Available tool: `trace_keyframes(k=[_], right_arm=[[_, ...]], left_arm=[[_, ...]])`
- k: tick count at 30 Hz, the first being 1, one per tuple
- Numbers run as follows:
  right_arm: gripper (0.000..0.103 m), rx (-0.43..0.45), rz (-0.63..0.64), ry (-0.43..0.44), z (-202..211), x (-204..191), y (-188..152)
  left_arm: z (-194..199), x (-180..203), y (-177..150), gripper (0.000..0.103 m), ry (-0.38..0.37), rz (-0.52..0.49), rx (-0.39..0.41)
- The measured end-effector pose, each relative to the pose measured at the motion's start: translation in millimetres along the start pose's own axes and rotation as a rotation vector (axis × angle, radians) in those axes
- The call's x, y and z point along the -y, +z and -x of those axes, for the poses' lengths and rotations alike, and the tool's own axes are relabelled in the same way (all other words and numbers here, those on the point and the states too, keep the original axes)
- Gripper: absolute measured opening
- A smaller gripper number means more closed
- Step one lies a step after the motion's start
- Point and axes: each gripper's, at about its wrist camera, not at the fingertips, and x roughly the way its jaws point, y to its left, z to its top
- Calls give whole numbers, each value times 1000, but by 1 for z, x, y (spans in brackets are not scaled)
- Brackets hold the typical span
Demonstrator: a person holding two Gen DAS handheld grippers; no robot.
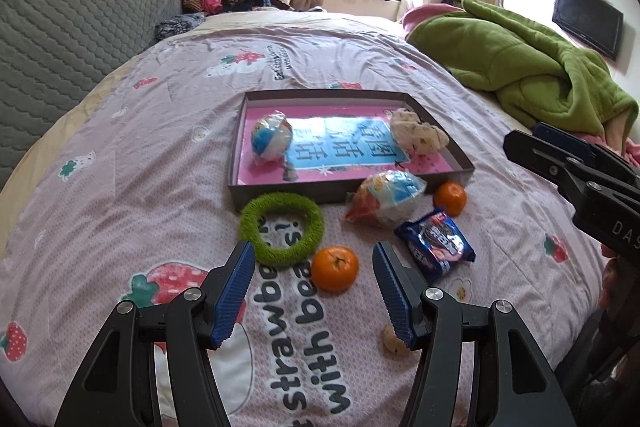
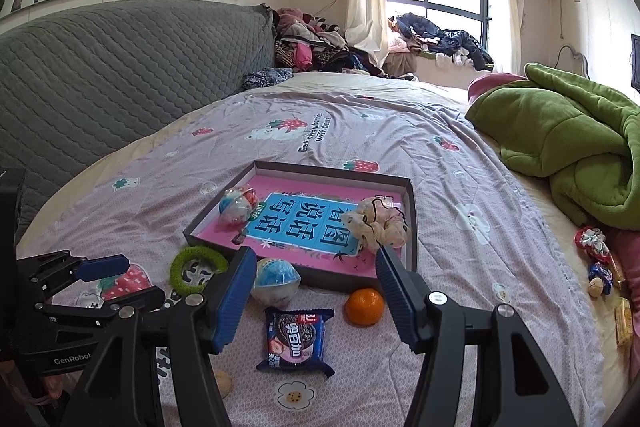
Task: Organize objects
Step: 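Withdraw both tools back from the tray toward the remaining items, then move left tool toward the brown walnut ball while right tool approaches the blue Oreo pack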
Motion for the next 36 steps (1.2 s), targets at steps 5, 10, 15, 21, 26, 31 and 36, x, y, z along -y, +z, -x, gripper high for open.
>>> trace_keyframes(k=[5, 10, 15, 21, 26, 31, 36], right_arm=[[61, -16, -13, 6, 0, 2, -6], [61, -32, -15, 9, -2, 2, -12], [61, -59, -23, 12, -6, 5, -19], [61, -92, -13, 18, -13, 2, -28], [61, -122, -13, 30, -20, 1, -33], [61, -152, -12, 38, -27, 0, -37], [61, -174, -8, 44, -32, -2, -42]], left_arm=[[-2, 8, -10, 63, -9, -13, -23], [-2, 14, -19, 63, -16, -26, -42], [-1, 22, -25, 63, -25, -46, -50], [-4, 32, -35, 63, -47, -77, -80], [-8, 41, -44, 63, -66, -104, -104], [-12, 47, -50, 63, -78, -116, -128], [-16, 51, -54, 63, -88, -124, -146]])
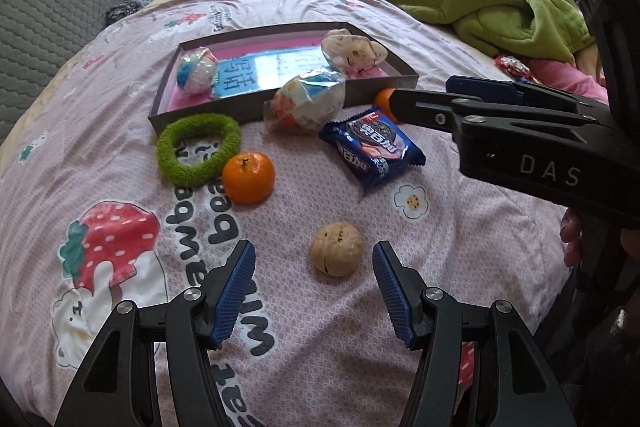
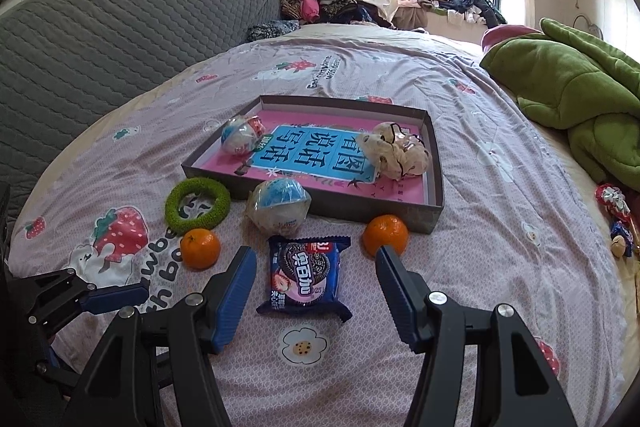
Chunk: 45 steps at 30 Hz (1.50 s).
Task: Organize objects
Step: 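Move left tool toward the brown walnut ball while right tool approaches the blue Oreo pack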
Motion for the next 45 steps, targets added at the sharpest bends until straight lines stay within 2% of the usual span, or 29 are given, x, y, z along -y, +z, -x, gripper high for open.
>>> trace_keyframes(k=[18, 45], right_arm=[[61, -87, -10, 18, -24, 1, -11], [62, -136, -4, 13, -55, -1, -18]], left_arm=[[-15, 2, -4, 63, -18, 2, -35], [-37, -1, -2, 63, 7, 16, -47]])
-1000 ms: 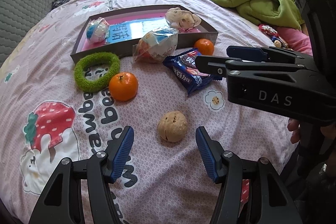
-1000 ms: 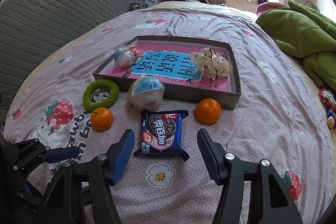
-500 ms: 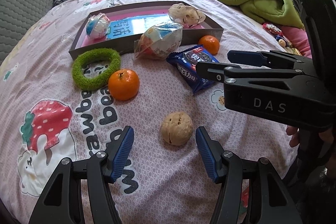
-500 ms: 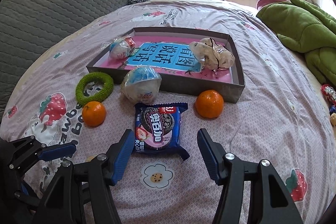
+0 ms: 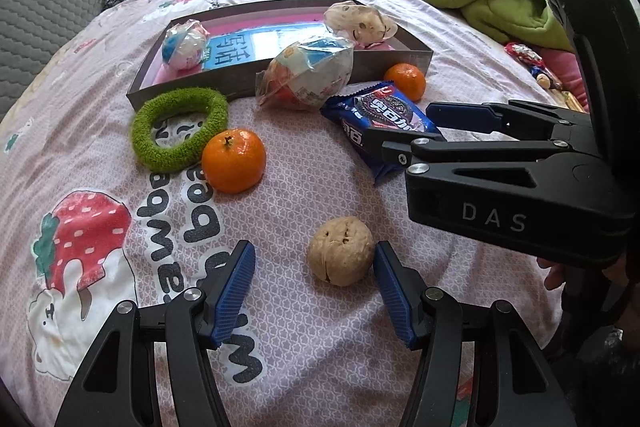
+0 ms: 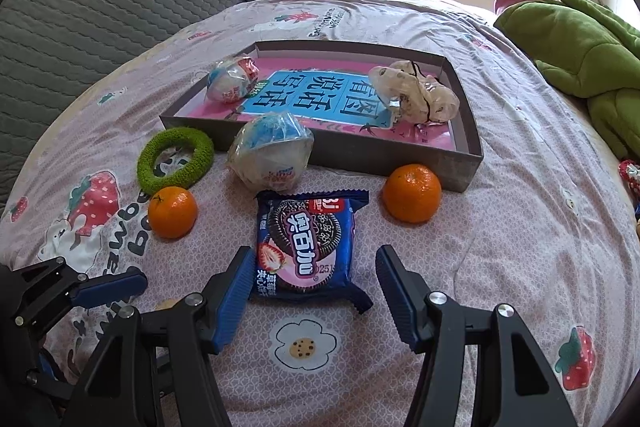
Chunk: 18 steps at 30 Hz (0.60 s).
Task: Organize objects
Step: 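Move left tool toward the brown walnut ball while right tool approaches the blue Oreo pack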
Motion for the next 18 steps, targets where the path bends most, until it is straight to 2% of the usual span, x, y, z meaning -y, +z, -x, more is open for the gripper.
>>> trace_keyframes(k=[18], right_arm=[[59, -5, 12, 9, -13, -4, -1]], left_arm=[[-9, -3, 4, 63, 22, 8, 23]])
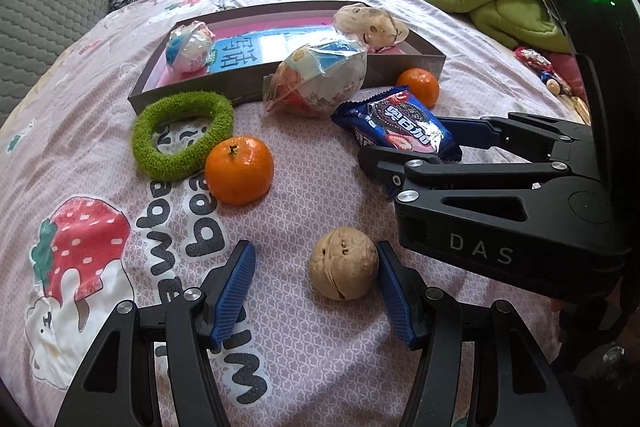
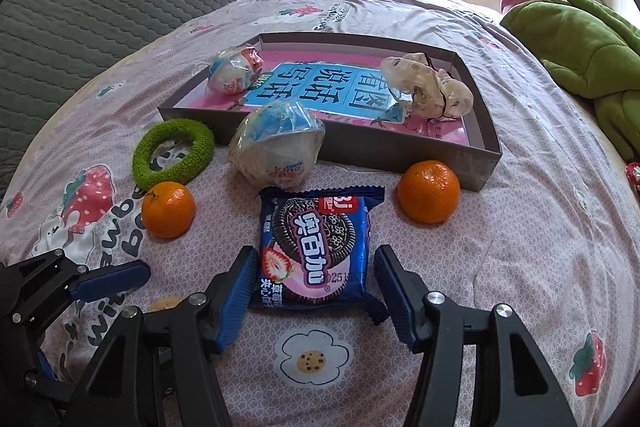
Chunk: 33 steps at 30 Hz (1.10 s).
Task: Organize objects
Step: 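Move left tool toward the brown walnut ball while right tool approaches the blue Oreo pack, then close left tool on the walnut ball while right tool grasps the Oreo pack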
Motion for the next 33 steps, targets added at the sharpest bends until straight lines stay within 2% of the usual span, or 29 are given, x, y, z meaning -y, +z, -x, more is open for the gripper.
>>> trace_keyframes(k=[13, 28, 31, 33], right_arm=[[54, 18, -12, 22, 2, 3, 0], [52, 22, -62, 85, 9, 13, -3], [52, 26, -67, 93, 11, 14, -3], [52, 25, -73, 101, 12, 15, -3]], left_arm=[[-3, 1, 2, 62, 0, -10, 5], [4, -2, 0, 46, -21, -12, 16], [5, -2, 0, 41, -31, -14, 17], [5, -2, 0, 34, -38, -11, 20]])
